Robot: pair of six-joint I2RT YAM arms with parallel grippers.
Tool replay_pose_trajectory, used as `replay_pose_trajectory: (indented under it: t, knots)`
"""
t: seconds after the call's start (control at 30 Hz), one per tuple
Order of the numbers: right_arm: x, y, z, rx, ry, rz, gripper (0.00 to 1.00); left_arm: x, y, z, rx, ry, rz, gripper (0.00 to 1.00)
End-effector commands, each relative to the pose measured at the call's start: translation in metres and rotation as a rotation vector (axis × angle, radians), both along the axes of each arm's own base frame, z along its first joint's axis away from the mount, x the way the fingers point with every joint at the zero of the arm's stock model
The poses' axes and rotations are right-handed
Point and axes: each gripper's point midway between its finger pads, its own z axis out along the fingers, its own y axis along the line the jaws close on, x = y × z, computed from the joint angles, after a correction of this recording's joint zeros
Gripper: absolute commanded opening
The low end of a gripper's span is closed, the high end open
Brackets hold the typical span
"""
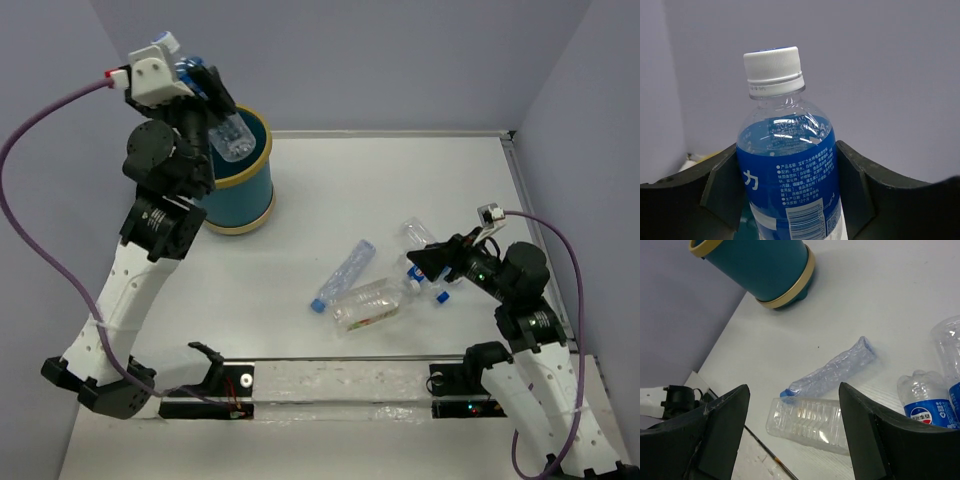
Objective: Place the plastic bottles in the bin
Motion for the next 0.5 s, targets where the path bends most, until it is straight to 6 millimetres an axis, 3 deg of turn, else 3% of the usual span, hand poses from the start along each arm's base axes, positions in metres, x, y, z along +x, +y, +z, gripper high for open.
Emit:
replay_pose_trajectory:
  t: [0.0,0.1,0.3,0.47]
  knots:
    - [-0.001,0.006,0.026,0.039,-0.082,0.036,0.77,0.038,0.07,0.012,-0.059,-0.108,0.279,0.55]
    - [-0.003,0.006,0.027,0.043,-0.087,0.039,0.77,0.061,0.098,0.013,-0.039,-0.136,0.374,0.55]
    - [-0.006,0.007,0.027,0.041,-0.095,0.047,0.77,0.105,0.114,0.002,0.03,-0.139,0.43,0.57]
    - [-0.003,0.004,0.029,0.033,-0.106,0.025,0.77,0.137,0.116,-0.046,0.046,-0.069,0.429,0.6]
